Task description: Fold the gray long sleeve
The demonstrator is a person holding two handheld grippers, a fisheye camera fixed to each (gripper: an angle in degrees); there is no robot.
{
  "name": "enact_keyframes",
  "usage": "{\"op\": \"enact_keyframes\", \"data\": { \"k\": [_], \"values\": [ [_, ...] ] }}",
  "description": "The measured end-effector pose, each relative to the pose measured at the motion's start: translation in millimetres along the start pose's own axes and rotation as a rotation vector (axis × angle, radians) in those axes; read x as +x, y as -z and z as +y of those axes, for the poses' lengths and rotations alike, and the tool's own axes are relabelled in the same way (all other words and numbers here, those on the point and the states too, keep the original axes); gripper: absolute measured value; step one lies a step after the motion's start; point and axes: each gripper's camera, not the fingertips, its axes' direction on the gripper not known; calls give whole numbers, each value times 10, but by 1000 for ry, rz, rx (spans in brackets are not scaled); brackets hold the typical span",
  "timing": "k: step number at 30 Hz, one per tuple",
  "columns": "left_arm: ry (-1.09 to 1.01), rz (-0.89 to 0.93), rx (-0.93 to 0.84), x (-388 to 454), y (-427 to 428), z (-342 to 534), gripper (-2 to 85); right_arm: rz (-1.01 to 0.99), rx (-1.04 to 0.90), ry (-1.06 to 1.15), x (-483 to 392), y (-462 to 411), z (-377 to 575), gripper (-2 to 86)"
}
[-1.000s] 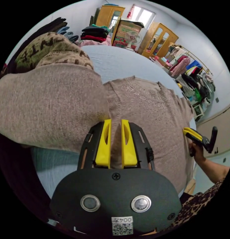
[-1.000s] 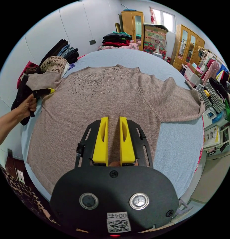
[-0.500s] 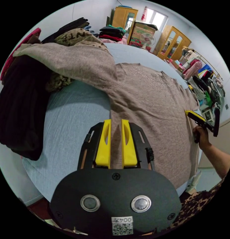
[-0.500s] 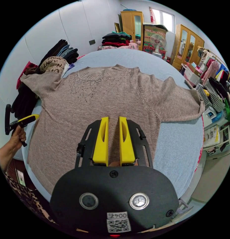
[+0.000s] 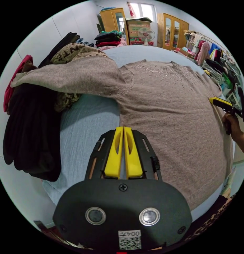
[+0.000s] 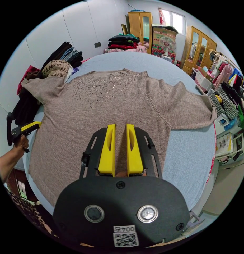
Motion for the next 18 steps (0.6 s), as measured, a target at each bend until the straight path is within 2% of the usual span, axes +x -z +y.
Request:
{"op": "enact_keyframes", "data": {
  "k": [4, 7, 13, 18],
  "values": [
    [21, 35, 41, -36, 177, -29, 21, 0, 0, 0, -3, -2, 5, 70],
    [-78, 12, 80, 157, 192, -119, 26, 2, 0, 0, -7, -3, 9, 71],
    [-81, -10, 0, 126, -246, -317, 32, -1, 0, -1, -6, -2, 17, 71],
    [-15, 21, -33, -10, -242, -294, 29, -2, 0, -1, -4, 0, 24, 71]
  ]
}}
